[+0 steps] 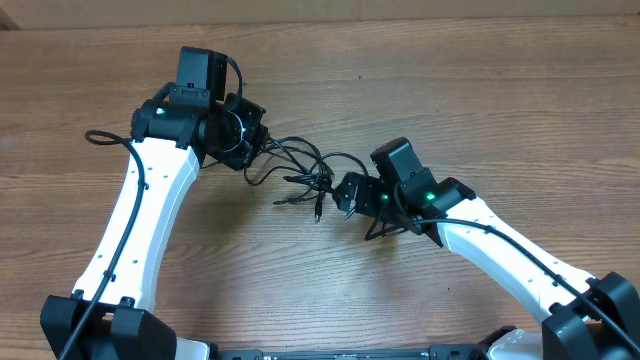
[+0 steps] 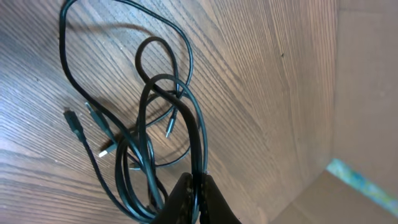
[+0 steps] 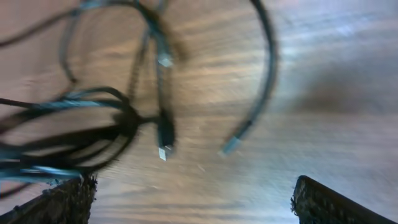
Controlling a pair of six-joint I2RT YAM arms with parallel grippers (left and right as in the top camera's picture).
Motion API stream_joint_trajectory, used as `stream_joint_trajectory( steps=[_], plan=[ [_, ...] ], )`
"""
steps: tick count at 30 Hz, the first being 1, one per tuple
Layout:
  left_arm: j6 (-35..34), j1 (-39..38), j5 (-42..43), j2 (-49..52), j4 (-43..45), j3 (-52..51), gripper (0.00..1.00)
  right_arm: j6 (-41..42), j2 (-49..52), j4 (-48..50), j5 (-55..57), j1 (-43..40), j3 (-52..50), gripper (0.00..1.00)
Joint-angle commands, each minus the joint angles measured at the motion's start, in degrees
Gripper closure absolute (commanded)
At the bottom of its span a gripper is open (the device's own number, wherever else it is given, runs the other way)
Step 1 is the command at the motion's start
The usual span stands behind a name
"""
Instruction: Untangle cables
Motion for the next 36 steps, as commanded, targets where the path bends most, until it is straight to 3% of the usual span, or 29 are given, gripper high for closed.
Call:
stream_joint_trajectory(
  steps=[1, 6, 13, 17, 25, 30, 36],
  plan=[
    [4.13, 0.31, 0.15, -0.31, 0.07, 1.46, 0.96, -2.32, -0.04, 3.48, -0.63, 0.07, 0.90, 0.00],
    [4.96, 0.31, -2.71, -0.31, 0.02, 1.46, 0.96, -27.67, -0.04, 6.25, -0.44, 0.17, 0.90, 0.00],
    [4.90, 0.31, -4.13, -0.31, 0.13, 1.46, 0.96, -43.10, -0.04, 6.54, -2.73, 0.17, 0.90, 0.00],
    [4.90, 0.28, -4.28, -0.31, 0.13, 1.46, 0.96, -53.11, -0.04, 8.79, -10.71, 0.17, 0.79, 0.00],
    [4.90, 0.26, -4.28, -0.31, 0.11, 1.46, 0.96, -63.73, 0.02, 13.84, -16.48, 0.17, 0.79, 0.00],
    [4.90, 0.26, -4.31, -0.31, 0.28, 1.46, 0.95, -65.02, 1.68, 14.95, -18.49, 0.17, 0.79, 0.07],
    [4.92, 0.24, -4.28, -0.31, 0.24, 1.46, 0.94, -65.02, 7.02, 18.80, -21.14, 0.17, 0.79, 0.07]
  ],
)
